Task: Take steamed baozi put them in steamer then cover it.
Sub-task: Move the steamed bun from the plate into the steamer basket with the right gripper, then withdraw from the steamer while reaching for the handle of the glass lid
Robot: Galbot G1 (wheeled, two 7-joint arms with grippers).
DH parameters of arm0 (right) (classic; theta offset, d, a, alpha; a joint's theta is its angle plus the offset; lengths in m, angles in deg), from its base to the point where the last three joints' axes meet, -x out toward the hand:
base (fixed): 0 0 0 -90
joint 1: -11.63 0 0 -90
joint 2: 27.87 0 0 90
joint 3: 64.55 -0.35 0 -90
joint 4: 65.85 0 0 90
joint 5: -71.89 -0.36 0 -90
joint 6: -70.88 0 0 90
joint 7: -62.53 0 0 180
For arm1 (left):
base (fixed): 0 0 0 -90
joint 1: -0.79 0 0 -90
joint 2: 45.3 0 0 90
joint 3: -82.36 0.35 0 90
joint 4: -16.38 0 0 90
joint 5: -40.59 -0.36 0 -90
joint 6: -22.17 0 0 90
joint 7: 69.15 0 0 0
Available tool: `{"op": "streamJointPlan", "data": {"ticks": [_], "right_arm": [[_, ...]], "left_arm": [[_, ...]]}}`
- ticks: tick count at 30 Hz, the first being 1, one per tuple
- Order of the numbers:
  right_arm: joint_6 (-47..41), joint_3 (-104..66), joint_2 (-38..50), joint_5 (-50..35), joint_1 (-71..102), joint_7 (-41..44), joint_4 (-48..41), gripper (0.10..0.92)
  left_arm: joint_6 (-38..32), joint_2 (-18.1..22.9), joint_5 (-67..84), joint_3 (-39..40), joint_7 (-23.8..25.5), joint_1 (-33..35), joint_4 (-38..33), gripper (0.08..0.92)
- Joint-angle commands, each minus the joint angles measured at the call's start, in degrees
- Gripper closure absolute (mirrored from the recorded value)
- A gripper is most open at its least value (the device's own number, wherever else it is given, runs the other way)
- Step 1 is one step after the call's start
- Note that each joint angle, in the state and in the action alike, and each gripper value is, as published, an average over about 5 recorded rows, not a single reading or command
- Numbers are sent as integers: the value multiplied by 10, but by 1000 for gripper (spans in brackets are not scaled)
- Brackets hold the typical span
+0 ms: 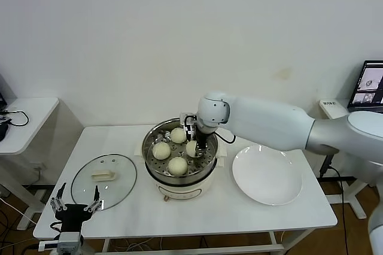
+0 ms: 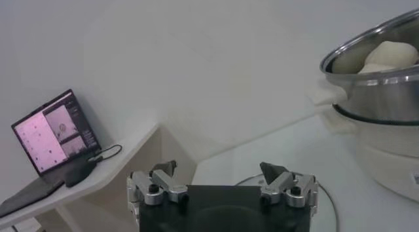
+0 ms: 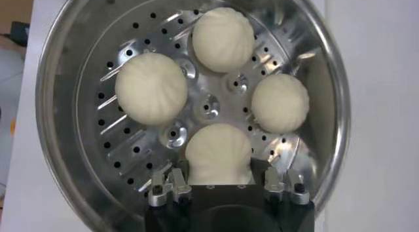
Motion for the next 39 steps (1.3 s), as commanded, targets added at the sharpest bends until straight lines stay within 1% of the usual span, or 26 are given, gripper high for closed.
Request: {"op": "streamJointPlan", "data": {"ticks": [1,10,11,14,16,19,22,23,25,29,30,33,35,39], "right_arm": [[-8,1,-8,12,10,-6,-5,431],[-8,-8,-2,18,11,-4,-2,429],[-8,-11,0,19,11,-3,-2,420],[-7,-23,10,21,5,2,4,349],[-6,-35,22,18,-3,6,12,282],[5,-56,47,10,-20,16,30,222],[16,-78,86,-2,-37,14,62,205],[18,-87,101,-8,-38,2,75,204],[19,-105,131,-19,-28,-49,101,203],[21,-150,186,-85,32,-257,159,202],[32,-167,201,-105,59,-314,174,202],[91,-239,239,-128,160,-431,215,203],[139,-309,261,-114,245,-476,238,203],[230,-475,279,-39,438,-525,267,202]], "left_arm": [[0,-1,0,0,-1,1,1,177],[0,1,0,1,-1,1,-1,177],[0,1,0,1,-1,1,-2,177],[0,1,0,-1,-1,3,-3,177],[0,0,0,-1,-1,3,-3,177],[0,0,1,-1,-1,3,-3,177],[0,-1,1,-1,-1,2,-2,177],[0,-1,2,-1,-1,2,-1,177],[0,-1,2,0,-1,0,2,177],[-10,-1,4,2,-4,-4,7,177],[-15,-1,4,2,-6,-6,10,177],[-29,0,3,2,-10,-11,20,177],[-36,1,2,3,-12,-13,26,177],[-51,3,-1,7,-14,-15,37,177]]}}
